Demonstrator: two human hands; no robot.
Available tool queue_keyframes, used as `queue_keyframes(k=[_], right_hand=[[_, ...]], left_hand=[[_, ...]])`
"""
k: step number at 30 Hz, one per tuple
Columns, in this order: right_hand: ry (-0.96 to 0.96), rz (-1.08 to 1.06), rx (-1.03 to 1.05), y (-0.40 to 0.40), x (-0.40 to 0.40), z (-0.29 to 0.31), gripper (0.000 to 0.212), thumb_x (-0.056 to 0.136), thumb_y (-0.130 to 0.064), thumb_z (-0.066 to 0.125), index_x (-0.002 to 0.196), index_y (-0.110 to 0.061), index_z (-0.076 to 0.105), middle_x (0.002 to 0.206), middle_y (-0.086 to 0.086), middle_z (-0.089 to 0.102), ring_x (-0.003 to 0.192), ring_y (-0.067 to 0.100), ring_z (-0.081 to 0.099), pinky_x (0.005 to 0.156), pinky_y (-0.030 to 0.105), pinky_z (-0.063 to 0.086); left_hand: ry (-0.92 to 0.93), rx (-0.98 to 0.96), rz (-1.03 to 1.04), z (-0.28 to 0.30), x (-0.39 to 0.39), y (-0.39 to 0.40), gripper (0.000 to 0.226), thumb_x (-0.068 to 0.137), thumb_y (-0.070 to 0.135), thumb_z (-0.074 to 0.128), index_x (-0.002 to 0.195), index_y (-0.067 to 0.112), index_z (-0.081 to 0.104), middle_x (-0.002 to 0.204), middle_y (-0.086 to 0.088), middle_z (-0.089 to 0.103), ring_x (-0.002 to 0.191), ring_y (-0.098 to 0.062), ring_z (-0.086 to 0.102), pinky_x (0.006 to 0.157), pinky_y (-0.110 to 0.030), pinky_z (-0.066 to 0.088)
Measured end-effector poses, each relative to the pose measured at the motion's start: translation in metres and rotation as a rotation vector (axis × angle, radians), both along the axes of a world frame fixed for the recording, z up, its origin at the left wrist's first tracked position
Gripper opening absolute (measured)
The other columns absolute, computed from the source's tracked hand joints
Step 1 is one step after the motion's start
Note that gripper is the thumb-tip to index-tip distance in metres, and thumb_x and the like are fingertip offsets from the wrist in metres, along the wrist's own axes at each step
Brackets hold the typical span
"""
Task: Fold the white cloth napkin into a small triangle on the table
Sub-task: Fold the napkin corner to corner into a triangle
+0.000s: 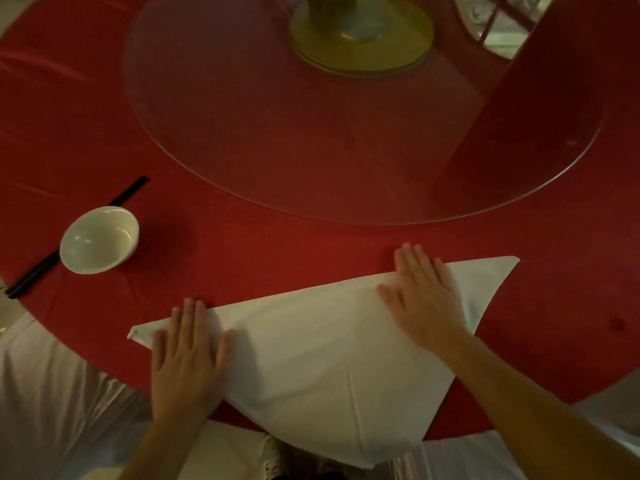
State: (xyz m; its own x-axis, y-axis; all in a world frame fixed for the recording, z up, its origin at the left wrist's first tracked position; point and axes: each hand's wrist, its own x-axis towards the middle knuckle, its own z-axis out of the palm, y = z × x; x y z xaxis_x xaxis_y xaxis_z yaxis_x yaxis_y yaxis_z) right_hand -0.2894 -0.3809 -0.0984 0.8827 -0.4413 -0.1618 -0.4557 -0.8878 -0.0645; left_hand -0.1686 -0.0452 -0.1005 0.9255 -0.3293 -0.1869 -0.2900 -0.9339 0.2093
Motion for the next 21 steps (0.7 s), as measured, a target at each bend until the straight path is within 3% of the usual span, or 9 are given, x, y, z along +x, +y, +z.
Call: queue_keyframes(k=[5,9,16,21], right_hand=[[-0.016,-0.191,-0.059,-0.080,-0.015,0.000,0.089,0.087,-0.069,0.001,0.150,-0.006,0.010,0.160,0.013,0.011,0.147,0.025,0.006,0.119,0.047,0.005],[-0.007,-0.292,-0.041,-0.113,-0.021,-0.003,0.093,0.084,-0.074,0.003,0.150,-0.009,0.004,0.161,0.012,0.005,0.147,0.024,0.001,0.119,0.047,0.002],[-0.045,-0.307,-0.042,-0.116,-0.018,0.002,0.093,0.083,-0.076,0.007,0.151,-0.013,0.005,0.161,0.011,0.006,0.147,0.024,0.001,0.119,0.049,0.003],[-0.071,-0.297,-0.004,-0.086,-0.021,0.024,0.094,0.083,-0.077,0.007,0.151,-0.011,0.005,0.161,0.012,0.003,0.147,0.023,-0.004,0.119,0.051,0.002]], left_hand=[[0.016,0.019,0.167,0.002,0.017,0.017,0.095,0.079,0.079,0.000,0.151,0.016,-0.001,0.161,-0.003,0.000,0.146,-0.016,-0.006,0.119,-0.044,-0.003],[0.016,0.036,0.218,0.005,0.020,0.020,0.096,0.079,0.080,0.005,0.151,0.016,-0.002,0.161,-0.003,-0.003,0.146,-0.016,-0.008,0.118,-0.046,-0.005],[0.059,0.025,0.223,0.017,0.020,0.018,0.091,0.084,0.073,0.013,0.150,0.015,-0.007,0.161,-0.004,-0.008,0.146,-0.019,-0.011,0.118,-0.049,-0.004],[0.120,-0.010,0.192,0.031,0.022,0.018,0.083,0.088,0.066,0.018,0.151,0.015,0.000,0.161,-0.004,-0.003,0.147,-0.021,-0.007,0.118,-0.049,-0.003]])
